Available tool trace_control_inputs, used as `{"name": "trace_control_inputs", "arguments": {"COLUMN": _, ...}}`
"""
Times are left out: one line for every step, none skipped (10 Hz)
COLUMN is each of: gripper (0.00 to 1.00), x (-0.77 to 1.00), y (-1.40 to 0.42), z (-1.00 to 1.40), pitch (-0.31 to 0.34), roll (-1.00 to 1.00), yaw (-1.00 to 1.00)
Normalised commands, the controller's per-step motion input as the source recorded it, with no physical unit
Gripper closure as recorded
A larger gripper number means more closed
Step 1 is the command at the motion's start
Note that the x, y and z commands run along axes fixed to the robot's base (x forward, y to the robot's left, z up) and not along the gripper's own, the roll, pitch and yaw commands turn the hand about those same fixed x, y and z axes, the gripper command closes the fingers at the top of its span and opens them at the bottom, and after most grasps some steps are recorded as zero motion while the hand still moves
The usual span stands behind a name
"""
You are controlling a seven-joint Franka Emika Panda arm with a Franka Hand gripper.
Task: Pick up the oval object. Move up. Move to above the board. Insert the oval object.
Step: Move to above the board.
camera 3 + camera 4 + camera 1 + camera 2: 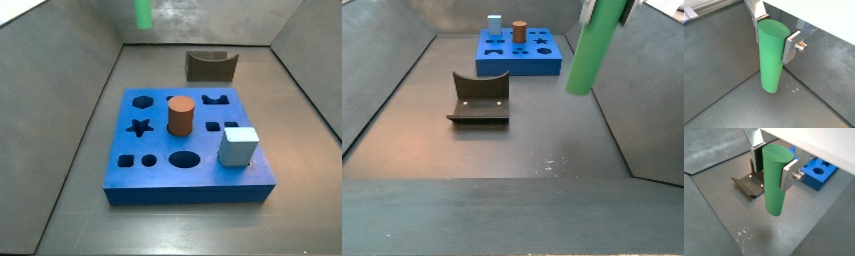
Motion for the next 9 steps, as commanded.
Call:
{"name": "trace_control_inputs", "arguments": {"gripper": 1.00, "x": 0.00, "y": 0.06, "z": 0.32, "pitch": 0.074, "roll": -0.06, "yaw": -0.04}}
{"name": "trace_control_inputs", "arguments": {"gripper": 1.00, "x": 0.24, "y": -1.00, "z": 0.24, "pitch": 0.470, "roll": 0.24, "yaw": -0.36}}
{"name": "trace_control_inputs", "arguments": {"gripper": 1.00, "x": 0.24, "y": -1.00, "z": 0.23, "pitch": 0.455, "roll": 0.25, "yaw": -0.33}}
{"name": "trace_control_inputs", "arguments": {"gripper": 1.00, "x": 0.24, "y": -1.00, "z": 0.24, "pitch": 0.393, "roll": 0.25, "yaw": -0.19}}
{"name": "trace_control_inputs", "arguments": {"gripper": 1.00, "x": 0.25, "y": -1.00, "z": 0.24, "pitch": 0.252, "roll": 0.12, "yaw": -0.08}}
{"name": "trace_control_inputs", "arguments": {"gripper": 1.00, "x": 0.25, "y": -1.00, "z": 0.23, "pitch": 0.175, "roll": 0.07, "yaw": -0.03}}
{"name": "trace_control_inputs", "arguments": {"gripper": 1.00, "x": 0.26, "y": -1.00, "z": 0.24, "pitch": 0.128, "roll": 0.02, "yaw": -0.01}}
{"name": "trace_control_inputs", "arguments": {"gripper": 1.00, "x": 0.26, "y": -1.00, "z": 0.24, "pitch": 0.116, "roll": 0.00, "yaw": 0.00}}
{"name": "trace_control_inputs", "arguments": {"gripper": 1.00, "x": 0.27, "y": -1.00, "z": 0.24, "pitch": 0.119, "roll": 0.00, "yaw": 0.01}}
